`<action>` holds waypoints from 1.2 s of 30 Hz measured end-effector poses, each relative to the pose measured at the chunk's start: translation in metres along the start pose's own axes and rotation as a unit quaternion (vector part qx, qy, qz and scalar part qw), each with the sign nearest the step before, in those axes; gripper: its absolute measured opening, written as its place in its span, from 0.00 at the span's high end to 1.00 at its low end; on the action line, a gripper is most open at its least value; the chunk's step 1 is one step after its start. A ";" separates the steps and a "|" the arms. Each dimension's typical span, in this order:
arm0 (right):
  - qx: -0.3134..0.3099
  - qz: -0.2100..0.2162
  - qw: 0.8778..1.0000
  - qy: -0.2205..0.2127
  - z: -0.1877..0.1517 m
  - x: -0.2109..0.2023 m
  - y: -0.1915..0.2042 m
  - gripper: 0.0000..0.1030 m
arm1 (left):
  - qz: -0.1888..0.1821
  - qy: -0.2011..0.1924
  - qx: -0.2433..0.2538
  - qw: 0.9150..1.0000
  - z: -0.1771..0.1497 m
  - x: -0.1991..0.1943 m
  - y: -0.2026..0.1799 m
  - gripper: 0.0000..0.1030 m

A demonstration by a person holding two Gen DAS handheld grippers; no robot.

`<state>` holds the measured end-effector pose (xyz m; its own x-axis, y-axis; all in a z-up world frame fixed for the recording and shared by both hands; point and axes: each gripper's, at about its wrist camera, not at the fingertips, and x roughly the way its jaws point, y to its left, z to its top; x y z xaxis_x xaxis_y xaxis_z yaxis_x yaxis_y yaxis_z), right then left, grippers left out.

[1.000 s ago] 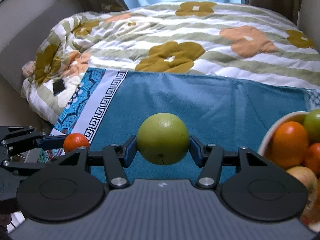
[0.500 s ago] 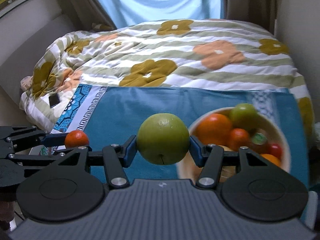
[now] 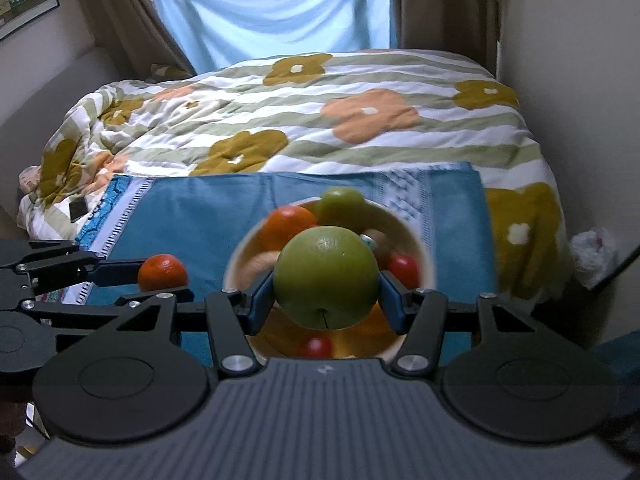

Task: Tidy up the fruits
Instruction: 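Carry both fruits to the bowl while the left tool releases the tangerine inside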

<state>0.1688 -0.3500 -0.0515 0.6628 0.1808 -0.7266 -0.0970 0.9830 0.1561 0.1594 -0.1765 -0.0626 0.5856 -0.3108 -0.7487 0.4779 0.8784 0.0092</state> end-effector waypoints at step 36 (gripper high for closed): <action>-0.008 0.040 0.999 0.007 0.009 0.024 -0.049 0.32 | 0.079 -0.009 -0.036 0.996 -0.001 0.006 -0.011 0.19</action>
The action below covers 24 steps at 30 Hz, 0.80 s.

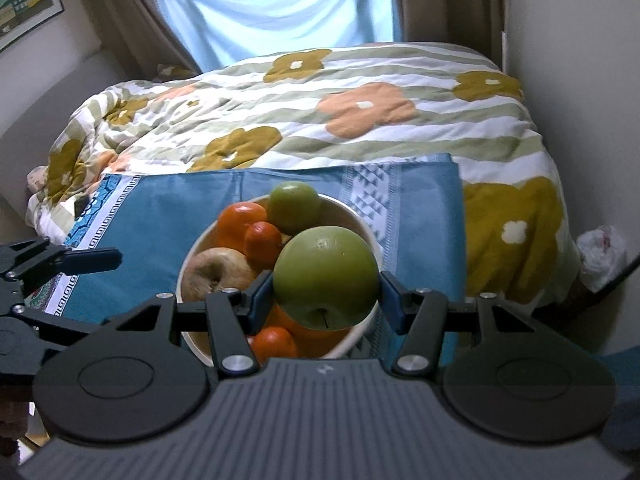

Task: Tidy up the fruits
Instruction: 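Carry both fruits to the bowl while the left tool releases the tangerine inside, then lower the green apple onto the bowl's fruit and open the right tool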

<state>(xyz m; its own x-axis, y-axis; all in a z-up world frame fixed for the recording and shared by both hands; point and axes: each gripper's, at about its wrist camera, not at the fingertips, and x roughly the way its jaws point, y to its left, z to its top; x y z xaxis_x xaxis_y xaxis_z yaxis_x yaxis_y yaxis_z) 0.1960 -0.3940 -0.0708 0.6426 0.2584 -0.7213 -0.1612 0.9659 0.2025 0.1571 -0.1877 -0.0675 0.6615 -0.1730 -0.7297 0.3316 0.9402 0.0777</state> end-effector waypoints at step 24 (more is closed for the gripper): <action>-0.065 0.037 0.997 0.010 0.004 0.045 0.027 0.00 | 0.080 0.020 -0.107 0.991 -0.026 -0.023 0.042 0.19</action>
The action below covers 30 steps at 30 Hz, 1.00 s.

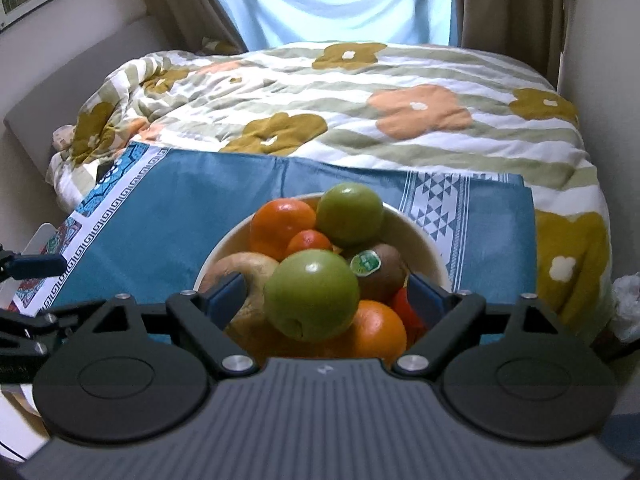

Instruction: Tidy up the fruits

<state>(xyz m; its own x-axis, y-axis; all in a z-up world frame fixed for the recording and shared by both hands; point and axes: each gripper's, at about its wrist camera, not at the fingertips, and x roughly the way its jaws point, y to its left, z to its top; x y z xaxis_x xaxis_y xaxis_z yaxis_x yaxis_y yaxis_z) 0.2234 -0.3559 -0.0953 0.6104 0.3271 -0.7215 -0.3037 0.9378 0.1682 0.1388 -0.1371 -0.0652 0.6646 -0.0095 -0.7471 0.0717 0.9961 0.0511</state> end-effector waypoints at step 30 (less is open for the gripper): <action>0.039 -0.144 0.983 -0.111 -0.036 -0.189 0.176 0.00 | -0.053 -0.127 0.007 0.990 -0.027 -0.163 0.116 0.19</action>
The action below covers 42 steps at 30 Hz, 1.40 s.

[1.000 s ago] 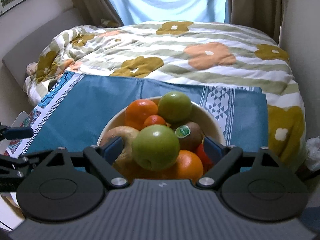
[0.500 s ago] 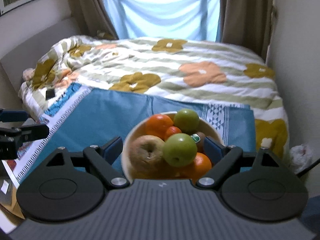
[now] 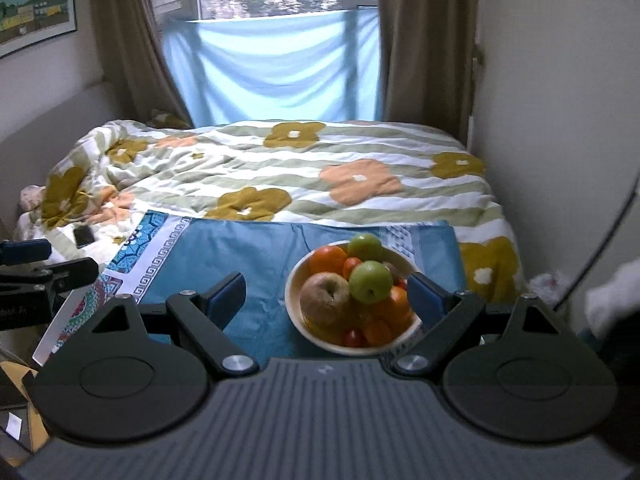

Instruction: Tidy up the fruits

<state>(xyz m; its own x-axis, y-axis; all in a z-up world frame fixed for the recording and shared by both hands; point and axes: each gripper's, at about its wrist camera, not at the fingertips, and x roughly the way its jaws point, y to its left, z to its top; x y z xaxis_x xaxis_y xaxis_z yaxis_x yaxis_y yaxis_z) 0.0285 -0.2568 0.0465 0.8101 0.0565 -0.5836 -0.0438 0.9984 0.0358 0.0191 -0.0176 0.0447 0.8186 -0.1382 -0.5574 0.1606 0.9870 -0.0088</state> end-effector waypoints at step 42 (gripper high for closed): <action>0.018 -0.041 0.999 0.006 -0.053 -0.046 0.050 0.00 | 0.025 -0.025 -0.002 0.999 -0.042 -0.048 0.021 0.00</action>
<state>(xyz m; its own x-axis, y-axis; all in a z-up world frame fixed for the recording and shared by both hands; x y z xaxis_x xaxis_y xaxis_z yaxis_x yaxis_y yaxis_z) -0.0422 -0.2097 0.0322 0.8025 -0.0262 -0.5960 0.0438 0.9989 0.0151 -0.0401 0.0137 0.0359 0.8520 -0.0925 -0.5153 0.1170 0.9930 0.0153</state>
